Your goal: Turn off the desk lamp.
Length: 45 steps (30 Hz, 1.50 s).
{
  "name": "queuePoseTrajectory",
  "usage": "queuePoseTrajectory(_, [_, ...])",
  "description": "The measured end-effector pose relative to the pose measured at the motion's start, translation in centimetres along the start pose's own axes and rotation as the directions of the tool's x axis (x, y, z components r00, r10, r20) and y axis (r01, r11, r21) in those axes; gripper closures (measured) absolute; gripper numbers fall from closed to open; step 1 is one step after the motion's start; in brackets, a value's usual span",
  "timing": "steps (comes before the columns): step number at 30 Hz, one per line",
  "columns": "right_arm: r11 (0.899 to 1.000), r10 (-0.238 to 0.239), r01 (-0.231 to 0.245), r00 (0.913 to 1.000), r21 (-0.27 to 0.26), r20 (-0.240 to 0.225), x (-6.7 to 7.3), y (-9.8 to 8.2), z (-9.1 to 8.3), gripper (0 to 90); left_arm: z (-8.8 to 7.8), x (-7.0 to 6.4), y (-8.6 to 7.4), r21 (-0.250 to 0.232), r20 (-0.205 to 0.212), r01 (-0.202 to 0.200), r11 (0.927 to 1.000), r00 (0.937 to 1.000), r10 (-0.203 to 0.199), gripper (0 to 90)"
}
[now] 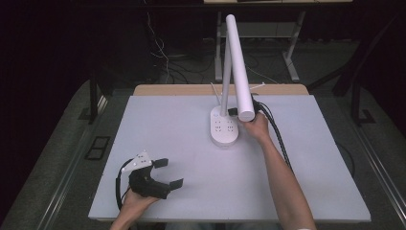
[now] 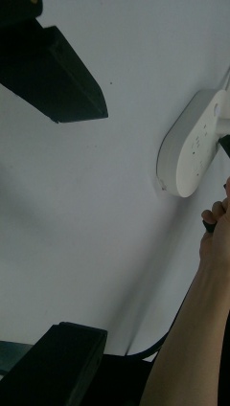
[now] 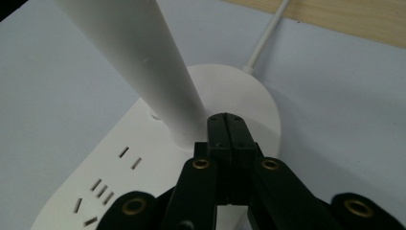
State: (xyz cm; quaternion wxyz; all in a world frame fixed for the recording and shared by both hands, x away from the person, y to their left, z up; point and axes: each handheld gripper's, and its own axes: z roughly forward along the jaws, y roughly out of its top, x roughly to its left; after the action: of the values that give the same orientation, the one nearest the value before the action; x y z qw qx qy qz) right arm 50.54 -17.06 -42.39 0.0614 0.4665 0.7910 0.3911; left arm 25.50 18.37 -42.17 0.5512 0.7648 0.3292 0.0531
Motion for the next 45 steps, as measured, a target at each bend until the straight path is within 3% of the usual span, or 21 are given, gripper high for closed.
queuePoseTrajectory(24, [1.0, 0.013, -0.014, 0.9996, -0.005, -0.023, -0.3, 0.1, 0.2, 90.0, -0.1, 0.1, 0.0, -0.003, -0.009, 0.001, 1.0, 1.0, -0.001, 0.0])
queuePoseTrajectory(29, [0.999, 0.047, -0.048, 0.9982, -0.02, -0.037, -0.6, -0.1, 0.2, 90.0, 0.0, 0.0, 0.0, -0.003, -0.008, 0.002, 1.0, 1.0, -0.002, 0.0])
queuePoseTrajectory(36, [0.999, 0.027, -0.027, 0.9996, -0.021, -0.008, -0.1, -0.1, 0.2, 90.0, -0.1, 0.0, 0.0, -0.006, -0.009, 0.003, 1.0, 1.0, -0.003, 0.0])
queuePoseTrajectory(41, [1.0, -0.02, 0.02, 0.9994, -0.004, 0.03, 0.5, 0.1, -0.1, 90.0, -0.1, 0.1, 0.0, -0.006, -0.007, 0.005, 1.0, 1.0, -0.005, 0.0])
queuePoseTrajectory(45, [1.0, -0.009, 0.009, 1.0, -0.017, 0.004, 0.3, 0.1, -0.5, 90.0, -0.1, 0.1, 0.0, -0.006, -0.006, 0.006, 1.0, 1.0, -0.006, 0.0])
